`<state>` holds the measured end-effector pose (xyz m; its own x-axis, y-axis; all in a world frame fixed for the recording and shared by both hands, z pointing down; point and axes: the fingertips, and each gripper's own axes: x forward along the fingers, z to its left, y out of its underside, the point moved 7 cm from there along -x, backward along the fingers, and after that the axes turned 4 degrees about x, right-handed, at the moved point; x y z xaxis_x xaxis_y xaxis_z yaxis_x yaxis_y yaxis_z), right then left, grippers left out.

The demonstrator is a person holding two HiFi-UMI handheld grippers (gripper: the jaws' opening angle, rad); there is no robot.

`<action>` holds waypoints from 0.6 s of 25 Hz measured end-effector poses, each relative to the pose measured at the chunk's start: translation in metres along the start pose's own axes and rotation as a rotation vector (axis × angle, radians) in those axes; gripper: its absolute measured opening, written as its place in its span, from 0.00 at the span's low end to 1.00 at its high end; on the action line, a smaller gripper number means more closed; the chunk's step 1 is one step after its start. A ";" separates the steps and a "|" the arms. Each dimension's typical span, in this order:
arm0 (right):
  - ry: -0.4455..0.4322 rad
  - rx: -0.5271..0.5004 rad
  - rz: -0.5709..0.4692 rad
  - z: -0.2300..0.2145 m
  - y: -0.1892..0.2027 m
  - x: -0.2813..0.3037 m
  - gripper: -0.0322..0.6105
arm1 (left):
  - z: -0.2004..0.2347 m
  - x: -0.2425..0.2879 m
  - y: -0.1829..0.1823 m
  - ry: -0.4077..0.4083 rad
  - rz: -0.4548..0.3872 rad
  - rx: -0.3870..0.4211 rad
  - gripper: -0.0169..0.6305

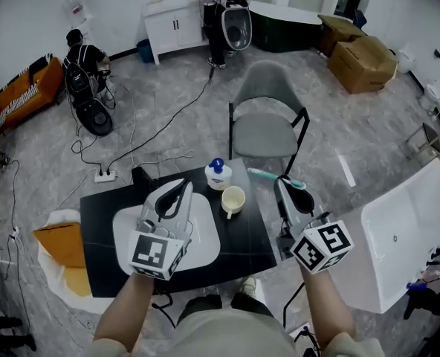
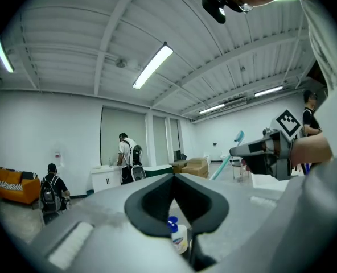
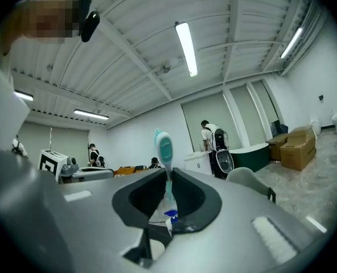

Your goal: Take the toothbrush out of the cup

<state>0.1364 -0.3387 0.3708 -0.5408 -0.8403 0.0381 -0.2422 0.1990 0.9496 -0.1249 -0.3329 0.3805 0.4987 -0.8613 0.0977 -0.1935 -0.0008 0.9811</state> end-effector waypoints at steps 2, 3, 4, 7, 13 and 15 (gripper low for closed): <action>-0.005 -0.023 -0.032 0.009 -0.018 -0.013 0.11 | 0.000 -0.007 -0.015 -0.013 -0.026 0.020 0.03; -0.009 -0.034 -0.048 0.013 -0.027 -0.020 0.11 | 0.000 -0.010 -0.022 -0.018 -0.038 0.032 0.03; -0.014 -0.043 -0.062 0.018 -0.034 -0.027 0.11 | -0.001 -0.014 -0.028 -0.021 -0.051 0.045 0.03; -0.032 -0.078 -0.097 0.034 -0.054 -0.048 0.11 | -0.006 -0.027 -0.048 -0.023 -0.092 0.073 0.03; -0.052 -0.158 -0.109 0.055 -0.066 -0.085 0.11 | -0.021 -0.048 -0.065 0.006 -0.137 0.035 0.03; -0.032 -0.177 -0.097 0.054 -0.060 -0.093 0.10 | -0.027 -0.051 -0.066 0.007 -0.140 0.044 0.03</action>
<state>0.1577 -0.2452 0.2930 -0.5476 -0.8344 -0.0632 -0.1504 0.0239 0.9883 -0.1153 -0.2751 0.3156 0.5295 -0.8474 -0.0386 -0.1585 -0.1435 0.9769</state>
